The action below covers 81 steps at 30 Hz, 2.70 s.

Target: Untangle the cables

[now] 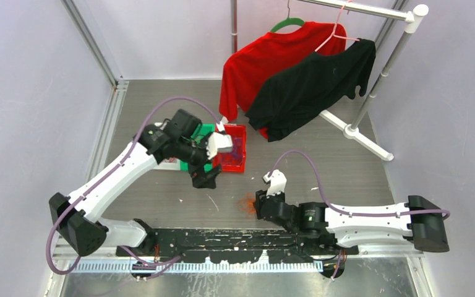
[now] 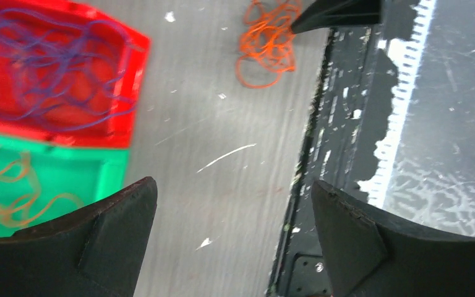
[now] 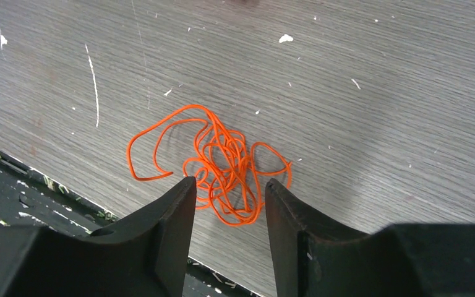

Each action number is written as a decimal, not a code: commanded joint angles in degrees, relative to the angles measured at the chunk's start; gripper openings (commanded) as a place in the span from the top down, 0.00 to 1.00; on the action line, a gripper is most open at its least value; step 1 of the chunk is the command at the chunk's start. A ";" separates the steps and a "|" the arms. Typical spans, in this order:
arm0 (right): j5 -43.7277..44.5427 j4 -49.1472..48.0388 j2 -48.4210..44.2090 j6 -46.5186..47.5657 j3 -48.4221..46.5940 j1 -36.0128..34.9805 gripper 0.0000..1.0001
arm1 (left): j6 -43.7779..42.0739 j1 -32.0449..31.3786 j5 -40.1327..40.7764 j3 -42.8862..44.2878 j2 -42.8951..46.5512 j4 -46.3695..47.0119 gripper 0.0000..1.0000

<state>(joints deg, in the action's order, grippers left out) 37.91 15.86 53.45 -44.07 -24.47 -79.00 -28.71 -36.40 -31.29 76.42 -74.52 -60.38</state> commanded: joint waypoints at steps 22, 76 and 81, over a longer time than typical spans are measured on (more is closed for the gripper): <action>12.61 12.56 -21.38 -9.16 0.05 0.25 0.40 | 35.59 -14.71 -1.03 -0.70 -25.14 19.44 0.17; -21.02 -30.03 -10.45 26.65 -8.78 0.25 0.27 | -4.99 -15.79 4.20 24.48 1.10 -7.89 1.00; -22.53 -31.04 -9.02 28.68 -11.12 0.25 0.26 | -5.06 -15.99 4.97 25.33 1.31 -7.90 1.00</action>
<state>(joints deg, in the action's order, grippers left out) 18.63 -9.30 43.68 -18.63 -31.44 -78.89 -32.49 -52.10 -27.14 99.22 -74.28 -70.15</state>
